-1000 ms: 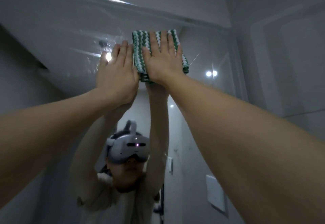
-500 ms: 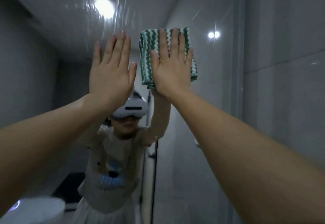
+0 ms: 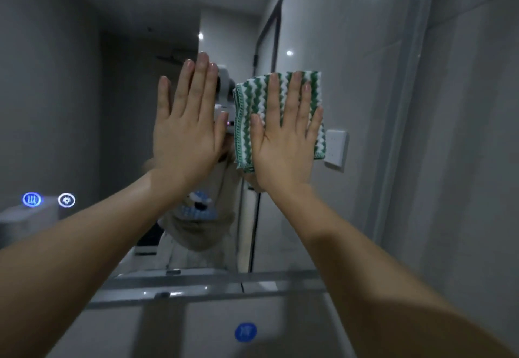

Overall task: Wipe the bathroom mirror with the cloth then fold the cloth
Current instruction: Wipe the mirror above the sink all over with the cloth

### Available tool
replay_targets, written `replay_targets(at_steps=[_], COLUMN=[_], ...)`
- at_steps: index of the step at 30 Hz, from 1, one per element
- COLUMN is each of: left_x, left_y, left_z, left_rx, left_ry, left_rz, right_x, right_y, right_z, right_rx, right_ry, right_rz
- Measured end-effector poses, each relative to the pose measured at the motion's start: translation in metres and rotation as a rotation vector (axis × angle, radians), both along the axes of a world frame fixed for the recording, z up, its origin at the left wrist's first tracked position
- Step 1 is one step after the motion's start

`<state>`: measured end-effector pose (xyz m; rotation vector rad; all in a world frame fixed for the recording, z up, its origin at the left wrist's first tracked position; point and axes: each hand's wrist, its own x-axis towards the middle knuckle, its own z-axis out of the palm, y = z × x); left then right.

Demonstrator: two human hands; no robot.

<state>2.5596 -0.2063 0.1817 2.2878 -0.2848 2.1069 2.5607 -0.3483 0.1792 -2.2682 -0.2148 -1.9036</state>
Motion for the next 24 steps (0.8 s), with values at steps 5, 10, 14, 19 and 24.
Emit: replay_targets(at_steps=[5, 10, 14, 19, 24], left_x=[-0.006, -0.007, -0.01, -0.01, -0.01], left_y=[-0.008, -0.014, -0.018, -0.022, -0.026], left_z=[-0.057, -0.071, -0.103, -0.145, -0.152], left_rx=[0.027, -0.029, -0.041, -0.029, -0.037], left_ry=[0.043, 0.059, 0.045, 0.053, 0.051], left_rz=[0.023, 0.027, 0.013, 0.083, 0.076], right_x=[-0.002, -0.004, -0.005, -0.006, -0.006], right_y=[0.006, 0.005, 0.006, 0.01, 0.011], right_z=[-0.049, -0.092, -0.121, -0.133, -0.146], right_rx=[0.017, -0.017, 0.012, 0.054, 0.092], right_ry=[0.014, 0.053, 0.059, 0.041, 0.059], right_rz=[0.008, 0.016, 0.013, 0.009, 0.008])
